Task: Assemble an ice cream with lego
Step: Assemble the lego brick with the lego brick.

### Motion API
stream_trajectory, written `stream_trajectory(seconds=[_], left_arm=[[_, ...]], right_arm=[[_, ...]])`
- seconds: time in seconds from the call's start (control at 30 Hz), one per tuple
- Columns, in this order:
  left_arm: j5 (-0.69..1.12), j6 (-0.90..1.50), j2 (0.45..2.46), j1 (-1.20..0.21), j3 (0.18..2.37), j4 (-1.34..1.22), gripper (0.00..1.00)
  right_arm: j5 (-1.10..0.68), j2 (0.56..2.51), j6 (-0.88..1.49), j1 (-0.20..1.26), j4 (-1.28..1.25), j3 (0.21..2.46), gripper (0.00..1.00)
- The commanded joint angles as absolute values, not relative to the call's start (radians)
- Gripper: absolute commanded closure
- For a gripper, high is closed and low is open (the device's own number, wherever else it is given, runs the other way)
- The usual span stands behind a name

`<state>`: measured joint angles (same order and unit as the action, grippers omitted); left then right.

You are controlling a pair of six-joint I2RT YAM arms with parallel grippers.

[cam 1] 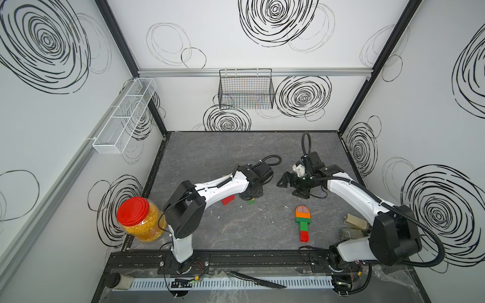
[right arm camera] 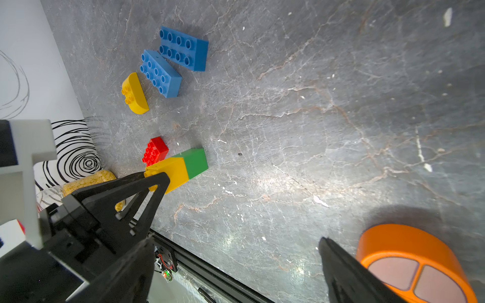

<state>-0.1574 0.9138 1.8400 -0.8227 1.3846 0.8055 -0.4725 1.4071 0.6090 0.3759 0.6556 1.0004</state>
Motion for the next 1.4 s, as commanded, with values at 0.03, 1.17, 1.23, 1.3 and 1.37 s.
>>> stream_trajectory(seconds=[0.03, 1.17, 1.23, 1.3, 1.37], left_arm=[[-0.117, 0.907, 1.933, -0.812, 1.334, 0.838, 0.91], [-0.156, 0.950, 1.870, -0.810, 1.370, 0.865, 0.60], [-0.161, 0.952, 1.864, -0.811, 1.374, 0.866, 0.58], [-0.165, 0.953, 1.860, -0.810, 1.382, 0.871, 0.57], [-0.171, 0.953, 1.856, -0.812, 1.392, 0.877, 0.55]], right_arm=[[-0.460, 1.379, 0.619, 0.373, 0.687, 0.997, 0.00], [-0.460, 1.378, 0.615, 0.374, 0.690, 1.001, 0.00], [-0.460, 1.378, 0.617, 0.374, 0.692, 1.004, 0.00], [-0.459, 1.376, 0.616, 0.374, 0.695, 1.006, 0.00], [-0.457, 1.373, 0.616, 0.374, 0.696, 1.005, 0.00]])
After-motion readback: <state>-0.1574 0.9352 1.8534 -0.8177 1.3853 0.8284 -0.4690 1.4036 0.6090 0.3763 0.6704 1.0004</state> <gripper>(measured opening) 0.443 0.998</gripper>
